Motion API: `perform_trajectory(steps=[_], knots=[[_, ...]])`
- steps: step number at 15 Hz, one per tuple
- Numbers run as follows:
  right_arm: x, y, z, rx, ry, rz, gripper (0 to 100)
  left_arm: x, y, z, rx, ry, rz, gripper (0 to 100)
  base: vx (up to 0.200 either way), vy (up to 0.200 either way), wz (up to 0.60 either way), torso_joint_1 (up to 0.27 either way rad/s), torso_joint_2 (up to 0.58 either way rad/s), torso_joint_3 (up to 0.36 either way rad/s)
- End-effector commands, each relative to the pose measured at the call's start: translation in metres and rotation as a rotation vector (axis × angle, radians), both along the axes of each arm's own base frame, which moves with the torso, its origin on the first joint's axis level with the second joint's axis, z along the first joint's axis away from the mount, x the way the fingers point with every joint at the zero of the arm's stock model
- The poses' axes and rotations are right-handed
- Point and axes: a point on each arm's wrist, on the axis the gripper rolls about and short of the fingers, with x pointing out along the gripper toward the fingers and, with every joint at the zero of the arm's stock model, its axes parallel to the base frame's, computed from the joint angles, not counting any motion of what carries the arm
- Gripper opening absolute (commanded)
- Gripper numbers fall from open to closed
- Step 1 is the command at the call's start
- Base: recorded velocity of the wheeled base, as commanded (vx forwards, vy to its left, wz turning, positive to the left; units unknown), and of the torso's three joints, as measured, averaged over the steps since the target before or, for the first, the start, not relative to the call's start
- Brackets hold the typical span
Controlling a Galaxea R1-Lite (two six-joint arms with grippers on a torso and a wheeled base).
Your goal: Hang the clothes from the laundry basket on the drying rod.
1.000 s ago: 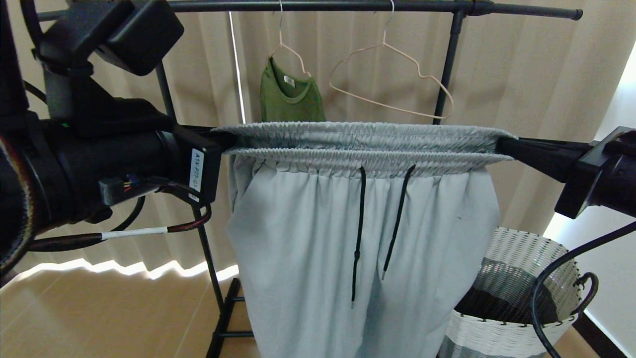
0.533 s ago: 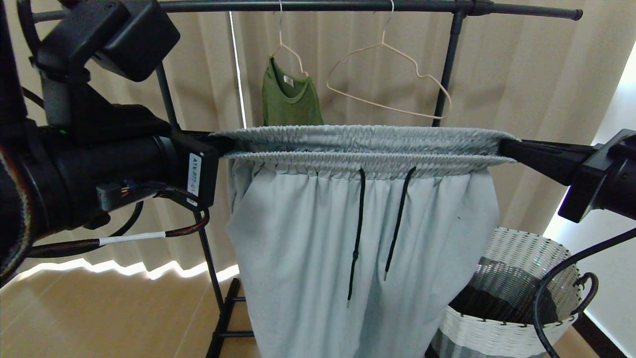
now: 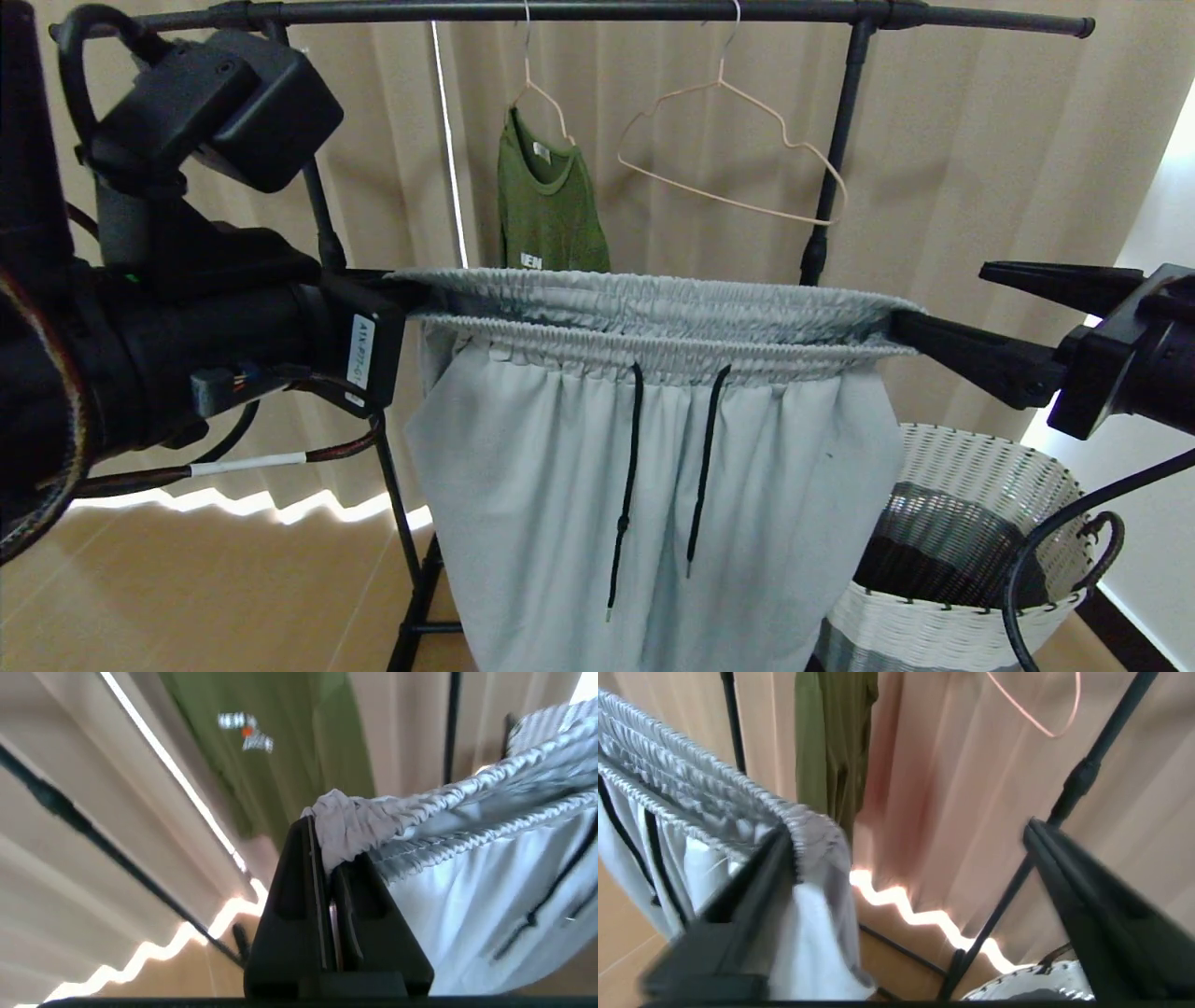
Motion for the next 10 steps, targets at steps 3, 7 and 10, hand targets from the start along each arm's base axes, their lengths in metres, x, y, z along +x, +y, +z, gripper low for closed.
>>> perform_trajectory(steps=[3, 7, 10], knots=[[-0.013, 0.005, 0.002, 0.033, -0.004, 0.055, 100, 0.008, 0.012, -0.007, 0.029, 0.014, 0.089, 0, 0.000, 0.000, 0.00, 0.000, 0.00, 0.000], [-0.026, 0.007, 0.003, 0.085, 0.007, 0.104, 100, 0.012, 0.010, -0.009, 0.036, 0.008, 0.125, 0, 0.000, 0.000, 0.00, 0.000, 0.00, 0.000], [-0.029, 0.007, -0.006, 0.075, 0.033, 0.157, 100, 0.026, 0.004, -0.003, 0.012, -0.030, 0.161, 0, 0.000, 0.000, 0.00, 0.000, 0.00, 0.000]])
